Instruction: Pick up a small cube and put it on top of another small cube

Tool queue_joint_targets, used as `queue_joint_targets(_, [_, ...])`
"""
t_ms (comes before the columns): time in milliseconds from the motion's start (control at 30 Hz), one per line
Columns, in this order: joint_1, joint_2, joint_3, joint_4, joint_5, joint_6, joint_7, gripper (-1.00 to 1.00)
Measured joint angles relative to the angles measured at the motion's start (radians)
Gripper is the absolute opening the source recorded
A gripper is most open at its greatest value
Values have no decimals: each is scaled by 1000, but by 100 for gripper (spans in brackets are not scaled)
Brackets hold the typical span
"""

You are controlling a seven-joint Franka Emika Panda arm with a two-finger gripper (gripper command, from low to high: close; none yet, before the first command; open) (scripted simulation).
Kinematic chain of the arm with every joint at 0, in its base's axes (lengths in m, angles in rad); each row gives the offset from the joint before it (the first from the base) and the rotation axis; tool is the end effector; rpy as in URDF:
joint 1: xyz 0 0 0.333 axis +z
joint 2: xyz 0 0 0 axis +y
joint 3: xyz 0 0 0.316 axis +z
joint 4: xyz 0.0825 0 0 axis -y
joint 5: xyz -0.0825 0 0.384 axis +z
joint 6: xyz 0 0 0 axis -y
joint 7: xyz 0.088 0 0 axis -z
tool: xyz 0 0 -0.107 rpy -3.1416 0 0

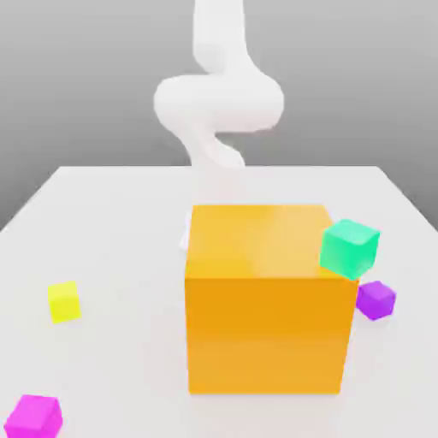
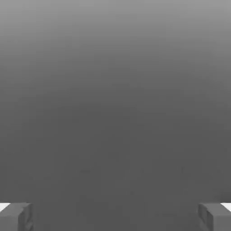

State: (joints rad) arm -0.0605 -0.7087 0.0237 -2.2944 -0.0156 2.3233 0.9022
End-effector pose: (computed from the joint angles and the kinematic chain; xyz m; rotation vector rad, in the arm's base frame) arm 0.3792 -0.0110 0.6833 -2.4110 1.2133 -0.9654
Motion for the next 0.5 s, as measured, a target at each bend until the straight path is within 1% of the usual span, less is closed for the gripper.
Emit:
queue_joint_targets(267, [-174,297,58,18,-66,75,342,0])
queue_joint_targets(500, [-272,552,56,34,-124,139,636,0])
